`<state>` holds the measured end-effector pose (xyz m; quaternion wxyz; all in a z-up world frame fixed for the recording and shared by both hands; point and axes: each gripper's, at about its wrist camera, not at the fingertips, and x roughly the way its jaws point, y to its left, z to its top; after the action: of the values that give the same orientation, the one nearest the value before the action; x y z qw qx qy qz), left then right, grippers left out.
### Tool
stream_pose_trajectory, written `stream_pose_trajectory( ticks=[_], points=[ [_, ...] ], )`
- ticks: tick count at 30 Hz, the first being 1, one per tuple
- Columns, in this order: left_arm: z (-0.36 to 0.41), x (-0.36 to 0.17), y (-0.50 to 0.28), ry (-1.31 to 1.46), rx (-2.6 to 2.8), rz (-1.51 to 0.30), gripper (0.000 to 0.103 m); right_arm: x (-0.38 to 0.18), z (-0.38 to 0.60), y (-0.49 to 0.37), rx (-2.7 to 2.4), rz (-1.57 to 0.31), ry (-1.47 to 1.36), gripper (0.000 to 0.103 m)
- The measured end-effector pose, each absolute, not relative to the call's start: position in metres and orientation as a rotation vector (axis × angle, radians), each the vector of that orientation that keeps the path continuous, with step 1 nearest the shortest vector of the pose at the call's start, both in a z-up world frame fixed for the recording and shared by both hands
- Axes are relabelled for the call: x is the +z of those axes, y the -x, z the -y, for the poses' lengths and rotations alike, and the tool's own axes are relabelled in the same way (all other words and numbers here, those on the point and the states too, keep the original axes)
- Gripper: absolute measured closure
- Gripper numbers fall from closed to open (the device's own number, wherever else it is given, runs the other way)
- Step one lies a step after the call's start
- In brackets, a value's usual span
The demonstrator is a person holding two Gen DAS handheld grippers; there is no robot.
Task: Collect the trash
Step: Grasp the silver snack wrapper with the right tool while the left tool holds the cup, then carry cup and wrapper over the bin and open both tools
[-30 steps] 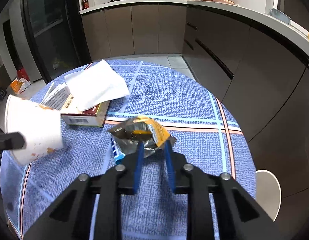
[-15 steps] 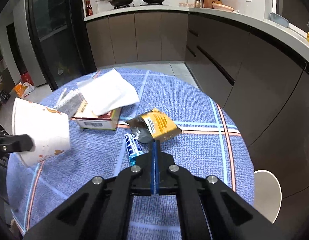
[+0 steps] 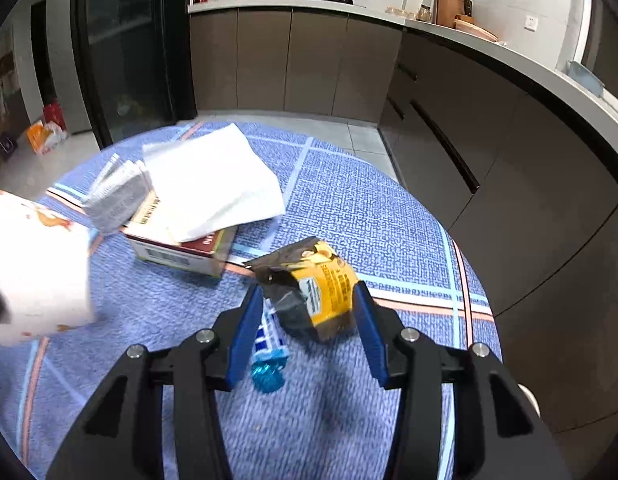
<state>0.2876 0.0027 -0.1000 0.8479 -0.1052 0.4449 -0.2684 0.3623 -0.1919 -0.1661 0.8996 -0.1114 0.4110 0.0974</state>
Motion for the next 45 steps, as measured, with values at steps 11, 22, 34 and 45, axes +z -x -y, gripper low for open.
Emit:
stream_pose_trajectory(
  ticks=[11,22,34,45],
  points=[
    [-0.006,-0.101,-0.291,0.221,-0.546,-0.943,0.101,-0.161,0.209,-0.354,0.169,-0.836,0.161,0.101],
    [0.044,-0.065,-0.27,0.135,-0.624,-0.89,0.101,-0.105,0.262,-0.285,0.199,-0.721,-0.001,0.101],
    [0.152,-0.039,-0.252,0.034,-0.786,-0.869,0.101,-0.081,0.373,-0.219,0.049,-0.65,-0.096,0.1],
    [0.281,-0.069,-0.251,-0.07,-0.903,-0.952,0.101,-0.146,0.477,-0.176,-0.111,-0.727,-0.242,0.1]
  ],
)
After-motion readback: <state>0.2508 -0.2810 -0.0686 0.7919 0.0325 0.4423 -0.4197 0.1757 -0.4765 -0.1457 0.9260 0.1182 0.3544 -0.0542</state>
